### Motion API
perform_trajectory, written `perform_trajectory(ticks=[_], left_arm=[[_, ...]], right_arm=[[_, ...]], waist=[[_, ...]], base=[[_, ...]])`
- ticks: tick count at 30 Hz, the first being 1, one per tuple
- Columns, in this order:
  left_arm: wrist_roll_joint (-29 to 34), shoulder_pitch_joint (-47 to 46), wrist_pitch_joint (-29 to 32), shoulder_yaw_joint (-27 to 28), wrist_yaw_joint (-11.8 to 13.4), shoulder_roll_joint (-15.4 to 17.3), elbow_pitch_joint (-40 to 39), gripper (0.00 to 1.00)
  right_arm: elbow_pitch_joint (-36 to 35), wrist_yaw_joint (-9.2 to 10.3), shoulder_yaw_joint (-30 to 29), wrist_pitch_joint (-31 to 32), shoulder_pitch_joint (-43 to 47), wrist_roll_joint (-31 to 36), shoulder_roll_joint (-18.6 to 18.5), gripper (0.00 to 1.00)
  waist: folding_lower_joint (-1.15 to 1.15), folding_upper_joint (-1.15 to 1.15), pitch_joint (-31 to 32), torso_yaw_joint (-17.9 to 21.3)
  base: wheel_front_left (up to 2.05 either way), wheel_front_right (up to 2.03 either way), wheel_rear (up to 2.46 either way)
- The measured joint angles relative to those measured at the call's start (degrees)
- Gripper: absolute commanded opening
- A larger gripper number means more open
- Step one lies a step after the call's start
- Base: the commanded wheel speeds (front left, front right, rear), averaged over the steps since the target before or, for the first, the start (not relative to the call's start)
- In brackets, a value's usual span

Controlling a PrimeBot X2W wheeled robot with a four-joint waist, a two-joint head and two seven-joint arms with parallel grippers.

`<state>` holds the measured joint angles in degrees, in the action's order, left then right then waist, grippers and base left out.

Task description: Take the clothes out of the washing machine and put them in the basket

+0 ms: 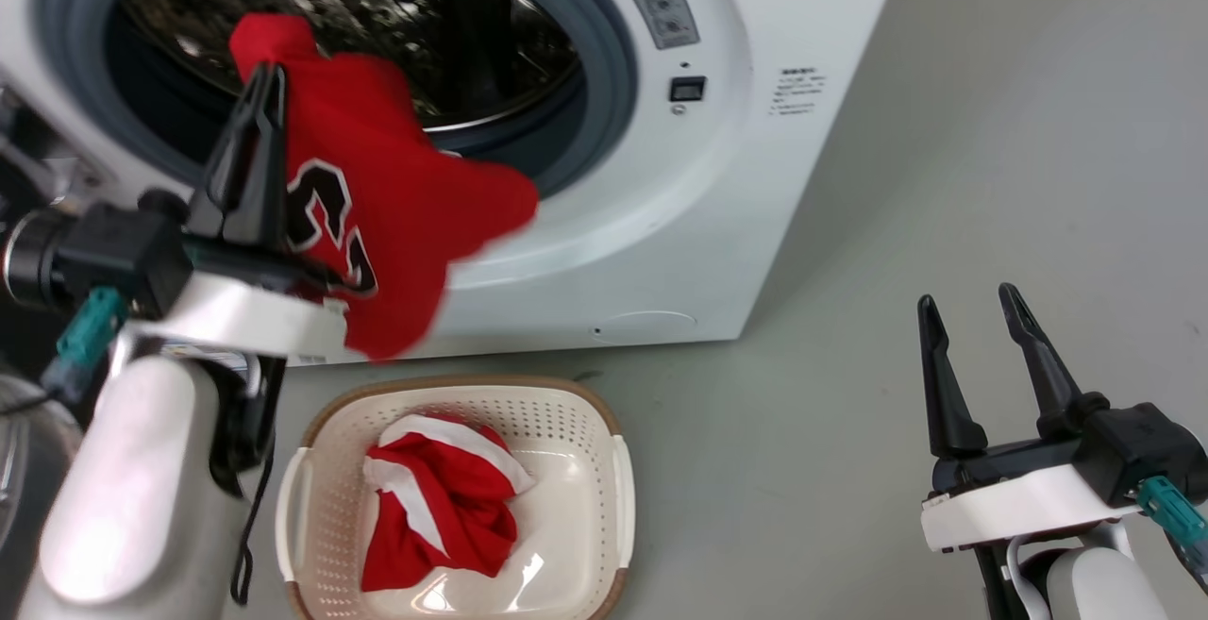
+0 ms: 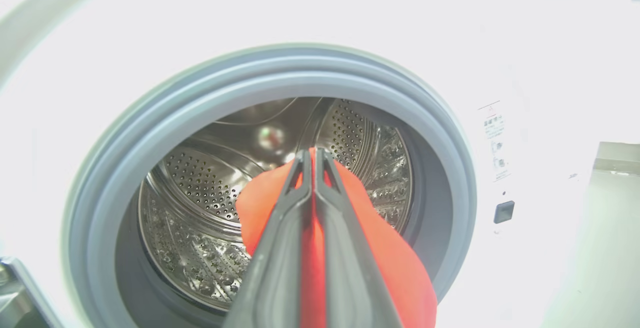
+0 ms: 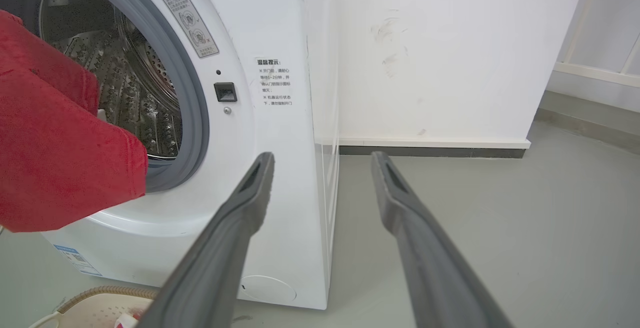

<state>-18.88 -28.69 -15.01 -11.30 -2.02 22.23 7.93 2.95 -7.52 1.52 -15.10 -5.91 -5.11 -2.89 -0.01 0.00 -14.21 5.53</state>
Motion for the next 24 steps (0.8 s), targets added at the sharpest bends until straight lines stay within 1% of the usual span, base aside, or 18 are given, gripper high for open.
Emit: perform_trajectory(ticks=[5,12,18,24], left_arm=[[0.44,6.12,-0.05,0.09,-1.10,-1.09,-5.43,0.00],[0.23,12.28,2.05,-4.72,-2.55,-0.99,-7.67,0.00],[-0.11,14.25,2.72,-8.90,-3.66,-1.91,-2.91,0.00],[0.11,11.95,1.88,-13.62,-4.70,-3.08,5.84,0.00]], right_arm=[[0.25,0.00,-0.36,0.00,0.42,0.05,0.01,1.00],[0.12,0.01,-0.57,0.00,0.53,0.24,0.00,1.00],[-0.19,0.00,-0.41,0.00,-0.23,0.71,0.00,1.00],[-0.66,0.00,-0.09,0.00,-1.94,1.09,0.00,1.00]], waist=[[0.00,0.00,1.50,-2.18],[0.01,0.00,0.81,-3.82],[0.01,0.00,-1.78,-3.67],[0.01,0.00,-5.66,-2.48]], base=[[0.00,0.00,0.00],[0.00,0.00,0.00],[0.00,0.00,0.00],[0.00,0.00,0.00]])
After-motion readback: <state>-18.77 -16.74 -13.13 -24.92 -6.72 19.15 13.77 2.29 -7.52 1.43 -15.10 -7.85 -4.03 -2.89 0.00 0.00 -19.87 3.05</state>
